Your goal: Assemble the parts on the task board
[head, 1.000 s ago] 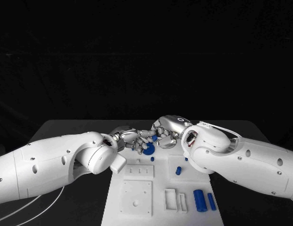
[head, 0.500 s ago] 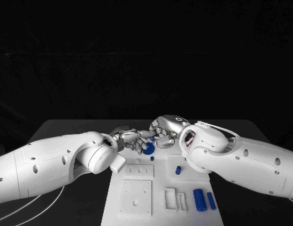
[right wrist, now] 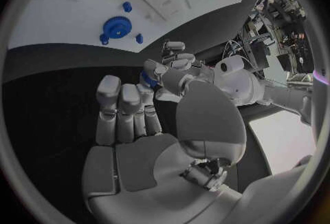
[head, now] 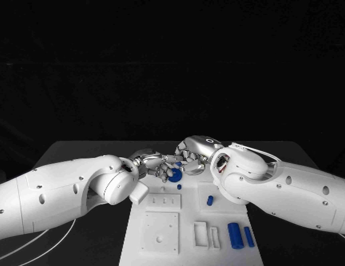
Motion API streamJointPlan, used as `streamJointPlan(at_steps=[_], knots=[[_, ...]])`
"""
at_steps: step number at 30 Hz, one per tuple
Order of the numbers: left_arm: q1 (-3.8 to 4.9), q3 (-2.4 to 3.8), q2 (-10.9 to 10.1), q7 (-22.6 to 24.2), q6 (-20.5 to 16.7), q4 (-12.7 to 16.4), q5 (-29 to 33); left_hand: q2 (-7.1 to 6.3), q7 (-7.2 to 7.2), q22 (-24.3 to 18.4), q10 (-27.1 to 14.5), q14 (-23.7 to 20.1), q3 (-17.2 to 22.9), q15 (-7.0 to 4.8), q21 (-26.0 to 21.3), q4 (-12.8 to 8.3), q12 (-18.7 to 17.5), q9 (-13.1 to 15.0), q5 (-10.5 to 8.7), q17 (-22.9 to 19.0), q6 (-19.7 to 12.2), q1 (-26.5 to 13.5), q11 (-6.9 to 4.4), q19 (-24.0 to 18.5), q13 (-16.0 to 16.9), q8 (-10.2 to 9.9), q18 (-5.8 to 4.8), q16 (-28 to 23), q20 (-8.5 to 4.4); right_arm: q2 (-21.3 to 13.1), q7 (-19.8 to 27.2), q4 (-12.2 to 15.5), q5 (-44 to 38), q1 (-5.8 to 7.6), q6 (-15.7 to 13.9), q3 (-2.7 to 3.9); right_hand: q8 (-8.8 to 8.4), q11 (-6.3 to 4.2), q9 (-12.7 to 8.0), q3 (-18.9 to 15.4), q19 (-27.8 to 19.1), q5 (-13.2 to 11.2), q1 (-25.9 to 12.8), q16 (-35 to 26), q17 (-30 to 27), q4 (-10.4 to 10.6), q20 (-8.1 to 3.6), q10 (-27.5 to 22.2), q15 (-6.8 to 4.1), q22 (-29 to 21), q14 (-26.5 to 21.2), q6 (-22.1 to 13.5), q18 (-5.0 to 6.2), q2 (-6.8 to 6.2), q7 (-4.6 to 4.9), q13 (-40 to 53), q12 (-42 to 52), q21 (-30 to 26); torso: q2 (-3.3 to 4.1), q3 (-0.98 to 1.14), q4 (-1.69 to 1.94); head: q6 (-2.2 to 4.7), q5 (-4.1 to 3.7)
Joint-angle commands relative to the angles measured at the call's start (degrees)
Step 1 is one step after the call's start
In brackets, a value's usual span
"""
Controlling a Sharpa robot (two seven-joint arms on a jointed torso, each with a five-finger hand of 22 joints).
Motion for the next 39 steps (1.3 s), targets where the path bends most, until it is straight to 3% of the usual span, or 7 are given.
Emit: streamJointPlan(at_steps=[1, 6, 11, 24, 27, 30, 39], knots=[[0.14, 0.17, 0.27, 1.11, 0.84, 0.18, -0.22, 1.38, -0.12, 0.08, -0.54, -0.30, 0.01, -0.10, 0.31, -0.80, 0.33, 0.20, 0.61, -0.13, 0.89, 0.64, -0.08, -0.43, 0.15, 0.15, -0.60, 0.42, -4.48, 0.29, 0.80, 0.25, -0.06, -0.08, 1.46, -0.14, 0.22, -0.01, 0.10, 0.25, 0.42, 0.20, -0.12, -0.34, -0.09, 0.06, -0.03, 0.34, 0.02, 0.38, 0.33, 2.86, 3.05, -0.41, 2.30, -0.06, -0.09, 0.11, 0.00, -0.03, 0.01, 0.01, -0.01], [0.15, 0.17, 0.35, 1.19, 0.84, 0.07, -0.25, 3.84, -0.25, 0.12, -0.53, -0.33, -0.43, -0.14, 0.50, -2.52, 0.31, 0.33, 3.52, -0.41, 1.49, 1.41, -0.19, -0.57, 0.34, 0.35, -0.80, 0.74, -4.52, 0.34, 0.81, 0.35, -0.06, -0.08, 1.47, -0.22, 0.22, 0.00, 0.09, 0.26, 0.42, 0.22, -0.13, -0.35, -0.09, 0.06, -0.03, 0.34, 0.02, 0.38, 0.34, 2.86, 3.05, -0.42, 2.30, -0.06, -0.10, 0.10, -0.01, -0.02, 0.00, -0.01, 0.02], [0.15, 0.17, 0.40, 1.09, 0.83, -0.30, -0.26, 4.74, -0.31, 0.09, -0.51, -0.37, -0.74, -0.15, 0.59, -3.25, 0.22, 0.38, 5.44, -0.60, 1.87, 1.14, -0.24, -0.62, 0.40, 0.44, -0.92, 0.90, -4.55, 0.31, 0.77, 0.47, -0.05, -0.08, 1.65, -0.31, 0.22, 0.00, 0.10, 0.26, 0.42, 0.22, -0.13, -0.35, -0.09, 0.06, -0.03, 0.34, 0.02, 0.38, 0.34, 2.87, 3.05, -0.42, 2.30, -0.06, -0.10, 0.10, 0.01, 0.01, 0.01, -0.04, 0.04], [0.15, 0.17, 0.52, 0.22, 1.30, -0.31, -0.93, 4.51, -0.50, -0.02, -0.35, -0.35, -1.09, -0.26, 0.68, -3.40, 0.13, 0.43, 6.54, -0.91, 2.53, -0.03, -0.40, -0.61, 0.50, 0.59, -0.95, 1.16, -4.70, 0.35, 0.70, 0.43, -0.06, -0.08, 1.82, -0.54, 0.21, -0.01, 0.09, 0.26, 0.43, 0.28, -0.13, -0.36, -0.10, 0.03, -0.01, 0.35, 0.03, 0.37, 0.35, 2.88, 3.05, -0.43, 2.30, -0.07, -0.11, 0.09, 0.01, 0.00, -0.02, -0.17, 0.11], [0.15, 0.17, 0.53, 0.01, 1.31, -0.35, -1.18, 4.95, -0.53, -0.04, -0.28, -0.38, -0.42, -0.30, 0.85, -4.65, 0.05, 0.48, 11.34, -1.16, 2.87, 0.31, -0.45, -0.60, 0.60, 0.63, -1.05, 1.40, -4.74, 0.32, 0.69, 0.44, -0.07, -0.08, 1.89, -0.58, 0.21, -0.01, 0.09, 0.26, 0.44, 0.29, -0.14, -0.37, -0.10, 0.03, -0.01, 0.35, 0.03, 0.37, 0.35, 2.89, 3.05, -0.43, 2.30, -0.07, -0.11, 0.08, -0.01, 0.00, -0.04, -0.18, 0.14], [0.15, 0.18, 0.54, -0.16, 1.40, -0.36, -1.34, 5.74, -0.52, -0.03, -0.21, -0.39, 0.01, -0.29, 1.01, -6.27, 0.00, 0.51, 14.00, -1.34, 2.98, 0.56, -0.45, -0.61, 0.69, 0.60, -1.14, 1.60, -4.75, 0.30, 0.68, 0.44, -0.08, -0.08, 1.92, -0.60, 0.21, -0.01, 0.09, 0.26, 0.44, 0.29, -0.13, -0.37, -0.10, 0.03, -0.01, 0.36, 0.03, 0.37, 0.35, 2.89, 3.05, -0.43, 2.30, -0.07, -0.11, 0.08, -0.01, 0.00, -0.03, -0.21, 0.20], [0.15, 0.18, 0.50, -0.37, 1.44, -0.41, -1.58, 7.89, -0.56, -0.09, -0.08, -0.43, 0.96, -0.28, 1.34, -9.61, -0.14, 0.65, 18.17, -1.79, 3.34, 0.17, -0.47, -0.57, 0.86, 0.65, -1.30, 1.98, -4.77, 0.21, 0.64, 0.45, -0.11, -0.08, 1.95, -0.64, 0.20, -0.01, 0.09, 0.26, 0.45, 0.32, -0.14, -0.37, -0.11, 0.02, 0.00, 0.37, 0.03, 0.37, 0.36, 2.91, 3.05, -0.42, 2.30, -0.07, -0.11, 0.08, 0.00, -0.02, 0.01, -0.31, 0.15]])
